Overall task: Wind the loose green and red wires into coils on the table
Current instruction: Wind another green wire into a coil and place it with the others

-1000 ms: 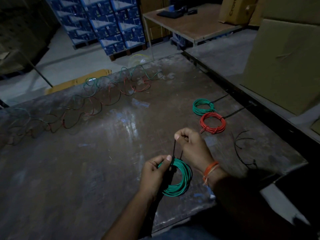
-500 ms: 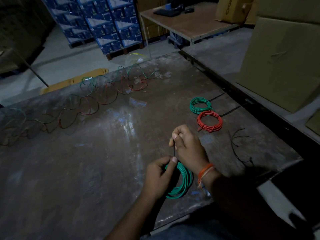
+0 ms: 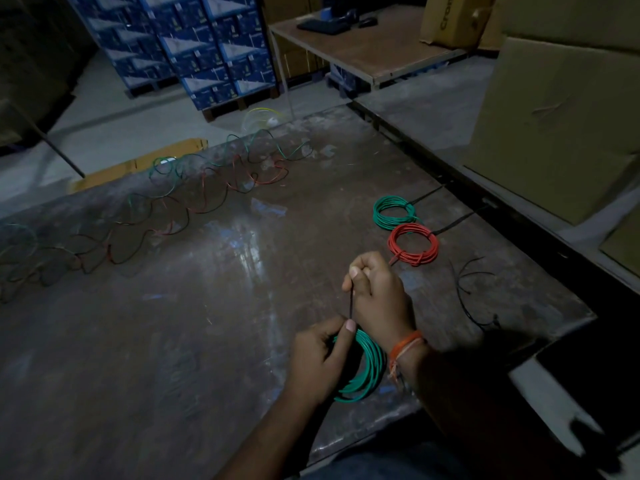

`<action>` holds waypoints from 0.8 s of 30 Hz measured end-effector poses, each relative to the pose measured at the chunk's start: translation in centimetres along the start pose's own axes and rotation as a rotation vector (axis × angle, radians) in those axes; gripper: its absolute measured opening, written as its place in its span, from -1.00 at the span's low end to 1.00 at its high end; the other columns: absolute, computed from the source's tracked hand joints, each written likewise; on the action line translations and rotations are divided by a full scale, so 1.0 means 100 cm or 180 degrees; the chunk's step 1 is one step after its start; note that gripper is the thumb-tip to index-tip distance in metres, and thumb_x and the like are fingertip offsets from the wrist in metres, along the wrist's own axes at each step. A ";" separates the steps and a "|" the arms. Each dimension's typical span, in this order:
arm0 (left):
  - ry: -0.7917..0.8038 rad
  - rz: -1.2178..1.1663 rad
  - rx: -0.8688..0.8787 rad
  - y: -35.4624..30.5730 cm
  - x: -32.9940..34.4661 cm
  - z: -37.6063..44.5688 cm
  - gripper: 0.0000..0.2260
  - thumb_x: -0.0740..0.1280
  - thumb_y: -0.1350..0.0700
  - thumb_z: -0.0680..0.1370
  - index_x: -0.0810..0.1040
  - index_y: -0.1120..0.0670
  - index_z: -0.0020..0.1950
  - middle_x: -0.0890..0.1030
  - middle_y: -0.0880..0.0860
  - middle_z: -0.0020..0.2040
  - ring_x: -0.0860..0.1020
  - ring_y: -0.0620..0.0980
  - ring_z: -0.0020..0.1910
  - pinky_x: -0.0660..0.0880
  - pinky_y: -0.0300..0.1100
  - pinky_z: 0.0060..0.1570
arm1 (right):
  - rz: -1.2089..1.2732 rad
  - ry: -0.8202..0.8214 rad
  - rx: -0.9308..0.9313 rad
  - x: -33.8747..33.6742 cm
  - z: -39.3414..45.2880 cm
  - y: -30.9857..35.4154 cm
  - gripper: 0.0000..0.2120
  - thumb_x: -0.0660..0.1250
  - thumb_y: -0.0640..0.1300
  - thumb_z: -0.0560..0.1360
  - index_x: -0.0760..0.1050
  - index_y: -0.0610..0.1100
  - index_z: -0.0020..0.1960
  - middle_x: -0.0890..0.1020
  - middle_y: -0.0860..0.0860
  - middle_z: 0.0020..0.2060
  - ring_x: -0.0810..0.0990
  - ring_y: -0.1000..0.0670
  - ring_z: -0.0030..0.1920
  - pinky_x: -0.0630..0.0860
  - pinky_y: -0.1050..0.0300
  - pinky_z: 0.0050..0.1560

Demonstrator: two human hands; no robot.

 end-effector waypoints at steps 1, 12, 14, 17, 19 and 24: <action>0.0011 -0.0019 -0.0012 0.000 0.000 0.000 -0.64 0.26 0.02 0.67 0.40 0.12 -0.31 0.40 0.09 -0.42 0.43 0.13 -0.39 0.38 0.09 -0.36 | -0.0110 -0.0020 0.0010 0.001 0.001 -0.002 -0.85 0.20 -0.19 0.64 0.44 -0.03 -0.09 0.61 0.13 -0.31 0.57 0.24 -0.26 0.37 0.44 -0.29; 0.0077 -0.0151 -0.0096 -0.001 -0.002 0.001 -0.65 0.27 0.06 0.66 0.42 0.08 -0.32 0.41 0.01 -0.42 0.41 -0.06 -0.39 0.40 0.08 -0.36 | -0.0108 -0.0085 0.0498 0.011 0.005 -0.015 -0.89 0.19 0.00 0.59 0.42 0.16 -0.11 0.66 0.22 -0.26 0.64 0.13 -0.21 0.60 -0.09 -0.02; 0.0087 -0.0166 -0.0109 -0.001 -0.002 0.001 -0.65 0.27 0.06 0.66 0.42 0.09 -0.32 0.42 0.02 -0.42 0.42 -0.06 -0.39 0.40 0.07 -0.37 | -0.0077 -0.0094 0.0551 0.011 0.006 -0.017 -0.87 0.21 -0.02 0.59 0.43 0.14 -0.12 0.66 0.22 -0.26 0.63 0.14 -0.21 0.59 -0.06 -0.01; 0.0093 -0.0205 -0.0126 0.000 -0.002 0.001 -0.65 0.26 0.05 0.66 0.42 0.12 -0.30 0.43 0.07 -0.42 0.41 -0.06 -0.38 0.40 0.06 -0.37 | 0.0133 -0.0103 0.0572 0.011 0.007 -0.017 -0.85 0.22 -0.10 0.62 0.46 0.02 -0.13 0.66 0.15 -0.29 0.61 0.16 -0.24 0.55 0.05 -0.07; 0.0102 -0.0206 -0.0143 0.001 -0.001 0.002 -0.65 0.26 0.02 0.66 0.43 0.13 -0.29 0.44 0.10 -0.41 0.42 -0.05 -0.38 0.41 0.08 -0.36 | 0.0209 -0.0116 0.0547 0.010 0.006 -0.014 -0.85 0.22 -0.12 0.63 0.46 0.00 -0.12 0.66 0.14 -0.29 0.60 0.17 -0.25 0.53 0.08 -0.09; 0.0020 -0.0350 -0.0328 0.001 -0.002 -0.002 -0.65 0.27 -0.01 0.65 0.47 0.12 -0.29 0.46 0.06 -0.42 0.43 -0.05 -0.39 0.41 0.06 -0.36 | 0.0565 0.0473 0.0367 0.005 0.009 -0.011 -0.91 0.22 -0.01 0.61 0.45 0.07 -0.07 0.70 0.09 -0.22 0.60 0.09 -0.24 0.57 -0.08 -0.06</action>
Point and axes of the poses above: each hand's wrist, its own z-axis towards the middle knuckle, its own x-axis out of the palm, y = z × x, the point moved 3 cm from there along z, towards the middle knuckle
